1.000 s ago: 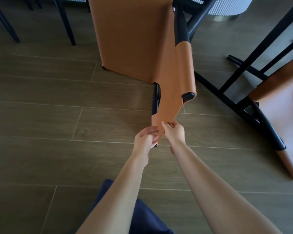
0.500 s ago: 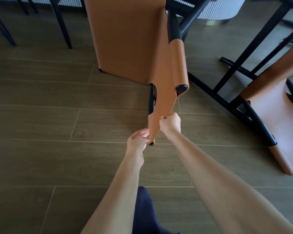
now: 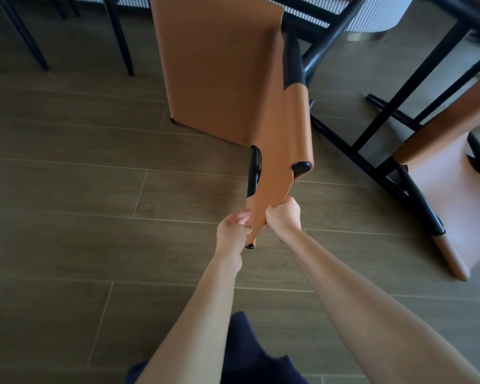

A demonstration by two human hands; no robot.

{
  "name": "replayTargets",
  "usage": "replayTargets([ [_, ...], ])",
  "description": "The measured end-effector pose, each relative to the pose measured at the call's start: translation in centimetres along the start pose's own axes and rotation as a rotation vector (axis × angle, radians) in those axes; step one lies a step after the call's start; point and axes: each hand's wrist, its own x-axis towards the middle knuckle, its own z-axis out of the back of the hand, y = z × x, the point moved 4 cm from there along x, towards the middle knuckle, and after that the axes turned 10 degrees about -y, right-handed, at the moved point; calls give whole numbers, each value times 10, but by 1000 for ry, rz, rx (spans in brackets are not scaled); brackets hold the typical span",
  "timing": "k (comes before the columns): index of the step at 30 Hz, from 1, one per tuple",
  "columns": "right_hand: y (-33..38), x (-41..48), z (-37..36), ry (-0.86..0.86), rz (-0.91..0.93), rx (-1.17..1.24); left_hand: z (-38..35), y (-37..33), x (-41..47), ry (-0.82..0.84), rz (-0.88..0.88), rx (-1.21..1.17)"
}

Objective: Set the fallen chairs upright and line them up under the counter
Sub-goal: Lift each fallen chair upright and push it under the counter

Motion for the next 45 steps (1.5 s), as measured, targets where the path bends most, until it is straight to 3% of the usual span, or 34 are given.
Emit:
replayTargets([
  [6,23,-29,36,40,-33,-25,-9,-5,-52,-13,-112,226],
  [11,77,-63,74,137,-35,-23,-6,-34,-92,-91,-38,163],
  [20,182,-112,127,292,-23,0,1,-121,-148,-335,-289,420],
  [29,264,-86,168,291,-36,70,-21,-213,-164,-279,-410,583],
  [37,324,-50,200,331,-150,44,-52,-280,-169,-244,-387,674],
  [45,390,-2,231,283,-114,-60,-90,-352,-167,-171,-401,784],
])
